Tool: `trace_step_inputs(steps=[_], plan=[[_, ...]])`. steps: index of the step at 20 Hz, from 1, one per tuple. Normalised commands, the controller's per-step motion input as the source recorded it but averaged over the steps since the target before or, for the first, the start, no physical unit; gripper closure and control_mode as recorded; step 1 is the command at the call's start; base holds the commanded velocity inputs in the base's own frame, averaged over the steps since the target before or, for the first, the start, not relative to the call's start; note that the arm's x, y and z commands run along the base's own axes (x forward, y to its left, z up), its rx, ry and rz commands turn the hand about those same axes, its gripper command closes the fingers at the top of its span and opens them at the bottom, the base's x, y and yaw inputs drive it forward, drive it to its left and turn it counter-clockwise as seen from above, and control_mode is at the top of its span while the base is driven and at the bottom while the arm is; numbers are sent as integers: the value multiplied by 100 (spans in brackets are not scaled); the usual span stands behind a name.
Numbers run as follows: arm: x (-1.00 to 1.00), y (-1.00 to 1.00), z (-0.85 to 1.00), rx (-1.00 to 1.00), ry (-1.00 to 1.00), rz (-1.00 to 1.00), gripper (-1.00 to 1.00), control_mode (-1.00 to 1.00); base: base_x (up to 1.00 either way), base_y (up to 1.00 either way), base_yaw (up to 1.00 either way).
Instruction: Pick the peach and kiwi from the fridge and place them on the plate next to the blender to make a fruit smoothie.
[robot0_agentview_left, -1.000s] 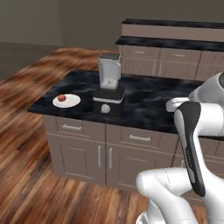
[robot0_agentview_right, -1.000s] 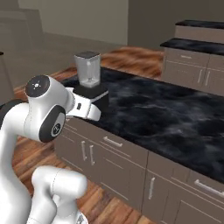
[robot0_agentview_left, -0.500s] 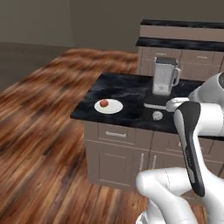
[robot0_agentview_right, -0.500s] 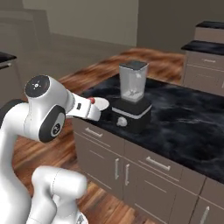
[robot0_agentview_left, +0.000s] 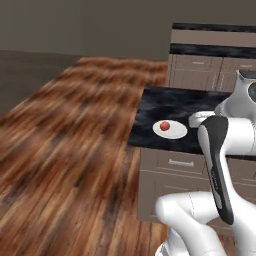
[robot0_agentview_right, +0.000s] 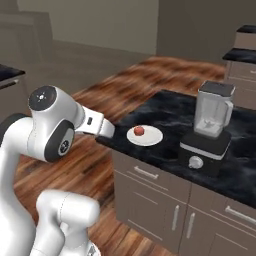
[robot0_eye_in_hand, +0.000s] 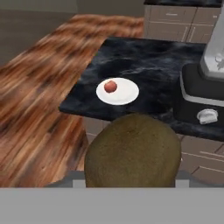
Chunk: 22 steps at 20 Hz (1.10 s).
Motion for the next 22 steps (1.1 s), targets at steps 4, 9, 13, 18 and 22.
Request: trace_step_inputs(steps=[4, 9, 13, 18, 22], plan=[[0, 0, 0, 0, 0, 0, 100, 100, 56, 99, -46], [0, 0, 0, 0, 0, 0, 100, 100, 49, 59, -40], [0, 0, 0, 0, 0, 0, 100, 100, 24, 1, -29], [0, 0, 0, 0, 0, 0, 100, 100, 30, -10, -22], [0, 0, 0, 0, 0, 0, 100, 100, 63, 0, -4]])
